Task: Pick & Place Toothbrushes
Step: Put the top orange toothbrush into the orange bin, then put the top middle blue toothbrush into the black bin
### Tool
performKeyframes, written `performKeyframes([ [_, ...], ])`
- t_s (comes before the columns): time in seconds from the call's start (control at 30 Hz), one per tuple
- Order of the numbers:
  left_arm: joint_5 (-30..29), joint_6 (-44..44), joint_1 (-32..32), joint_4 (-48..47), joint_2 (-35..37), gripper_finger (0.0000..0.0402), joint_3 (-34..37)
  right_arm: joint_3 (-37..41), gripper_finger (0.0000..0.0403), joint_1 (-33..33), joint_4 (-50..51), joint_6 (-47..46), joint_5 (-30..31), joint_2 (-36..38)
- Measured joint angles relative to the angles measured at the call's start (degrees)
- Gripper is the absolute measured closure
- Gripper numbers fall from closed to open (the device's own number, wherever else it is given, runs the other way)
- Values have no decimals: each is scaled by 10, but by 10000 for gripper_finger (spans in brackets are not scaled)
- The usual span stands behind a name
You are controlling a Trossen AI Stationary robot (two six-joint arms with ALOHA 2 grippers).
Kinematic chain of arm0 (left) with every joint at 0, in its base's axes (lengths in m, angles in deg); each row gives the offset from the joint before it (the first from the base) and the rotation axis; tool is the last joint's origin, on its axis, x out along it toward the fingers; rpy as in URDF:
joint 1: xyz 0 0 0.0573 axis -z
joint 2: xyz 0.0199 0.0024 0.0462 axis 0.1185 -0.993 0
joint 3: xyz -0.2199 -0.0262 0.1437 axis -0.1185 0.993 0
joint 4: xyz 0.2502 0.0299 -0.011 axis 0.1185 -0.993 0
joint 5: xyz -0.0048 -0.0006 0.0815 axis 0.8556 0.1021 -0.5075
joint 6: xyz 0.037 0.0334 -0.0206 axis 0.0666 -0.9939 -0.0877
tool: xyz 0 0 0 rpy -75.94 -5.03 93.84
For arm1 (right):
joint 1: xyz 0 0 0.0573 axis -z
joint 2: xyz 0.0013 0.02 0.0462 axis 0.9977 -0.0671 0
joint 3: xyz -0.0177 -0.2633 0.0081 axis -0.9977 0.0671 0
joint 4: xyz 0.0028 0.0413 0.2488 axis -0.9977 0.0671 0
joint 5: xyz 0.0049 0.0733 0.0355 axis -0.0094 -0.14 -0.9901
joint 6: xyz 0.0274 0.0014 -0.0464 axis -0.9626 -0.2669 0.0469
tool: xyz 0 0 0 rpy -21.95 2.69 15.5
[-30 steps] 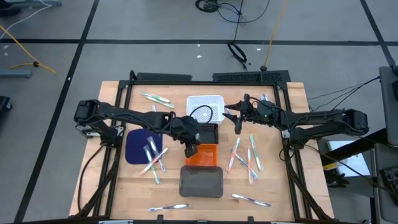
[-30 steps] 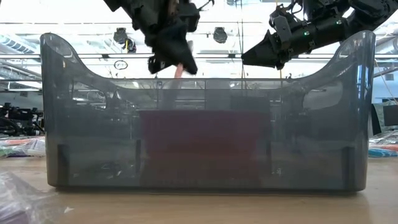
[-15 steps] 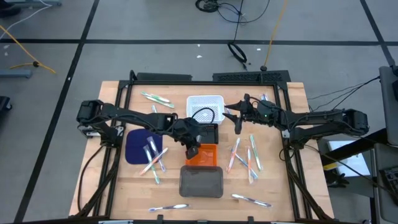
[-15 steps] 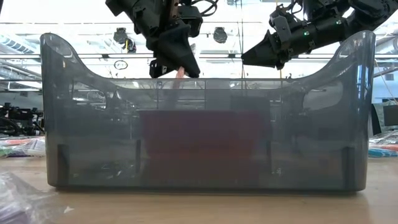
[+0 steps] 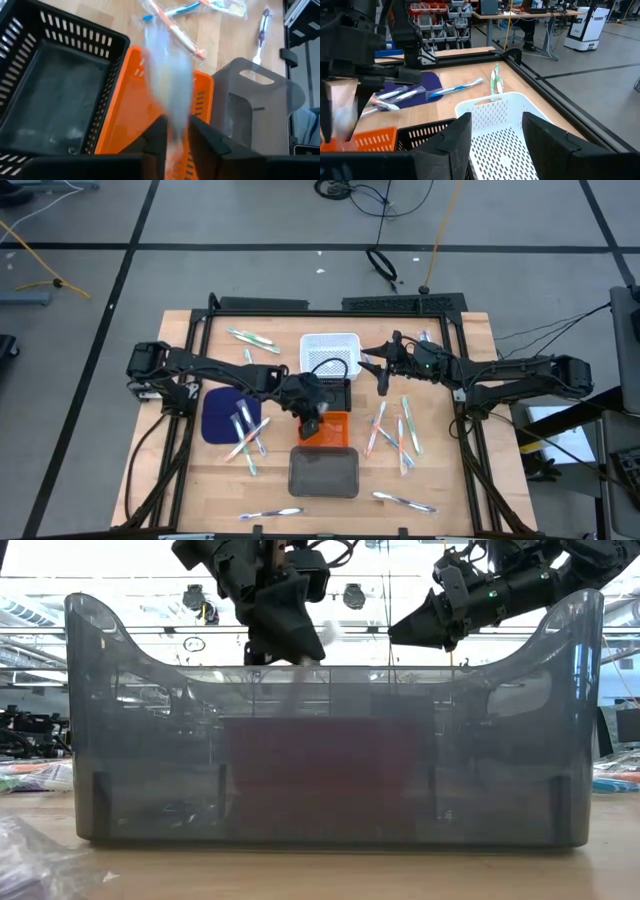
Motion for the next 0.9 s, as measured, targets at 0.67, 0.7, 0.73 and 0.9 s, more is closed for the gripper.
performKeyframes([
  [0.67, -6, -42, 0, 64, -4, 236, 0, 0, 236, -2, 62, -14, -2, 0],
  [0.7, -6, -43, 0, 66, -4, 236, 0, 0, 236, -4, 79, -17, -3, 0],
  [0.73, -6, -43, 0, 69, -4, 236, 0, 0, 236, -6, 95, -19, -2, 0],
  [0.9, -6, -55, 0, 82, -4, 236, 0, 0, 236, -20, 157, -49, 19, 0],
])
